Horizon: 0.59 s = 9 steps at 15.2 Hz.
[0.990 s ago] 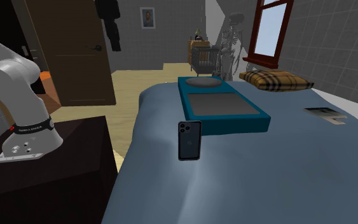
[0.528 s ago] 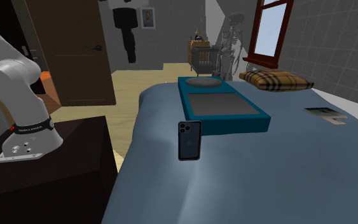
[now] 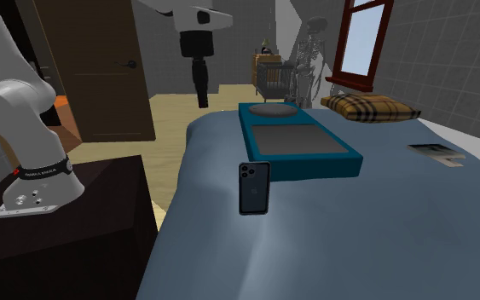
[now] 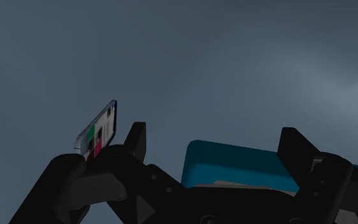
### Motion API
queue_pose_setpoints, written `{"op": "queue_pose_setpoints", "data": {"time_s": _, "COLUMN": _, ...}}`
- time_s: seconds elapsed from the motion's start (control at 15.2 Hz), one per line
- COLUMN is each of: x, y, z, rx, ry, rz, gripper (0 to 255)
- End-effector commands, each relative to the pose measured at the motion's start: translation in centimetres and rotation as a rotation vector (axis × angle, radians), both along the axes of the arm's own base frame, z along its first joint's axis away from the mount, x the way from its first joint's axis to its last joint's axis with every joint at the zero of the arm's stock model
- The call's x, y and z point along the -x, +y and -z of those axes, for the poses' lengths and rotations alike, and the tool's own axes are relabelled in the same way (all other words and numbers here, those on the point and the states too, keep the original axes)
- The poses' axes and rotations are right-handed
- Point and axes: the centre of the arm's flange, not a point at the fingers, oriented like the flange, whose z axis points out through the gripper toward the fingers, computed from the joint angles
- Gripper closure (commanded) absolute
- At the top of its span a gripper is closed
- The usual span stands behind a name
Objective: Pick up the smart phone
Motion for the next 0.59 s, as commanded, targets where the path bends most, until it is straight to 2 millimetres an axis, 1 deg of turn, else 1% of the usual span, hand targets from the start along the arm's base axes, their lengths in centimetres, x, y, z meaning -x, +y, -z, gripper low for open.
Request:
{"op": "queue_pose_setpoints", "data": {"time_s": 0.0, "x": -1.2, "y": -2.3, "z": 1.1, "rx": -0.004, "ry": 0.005, "rz": 0.01, "gripper": 0}}
{"op": "queue_pose_setpoints", "data": {"time_s": 0.53, "x": -6.0, "y": -11.0, "z": 5.7, "rx": -0.024, "ry": 0.024, "rz": 0.051, "gripper": 0}}
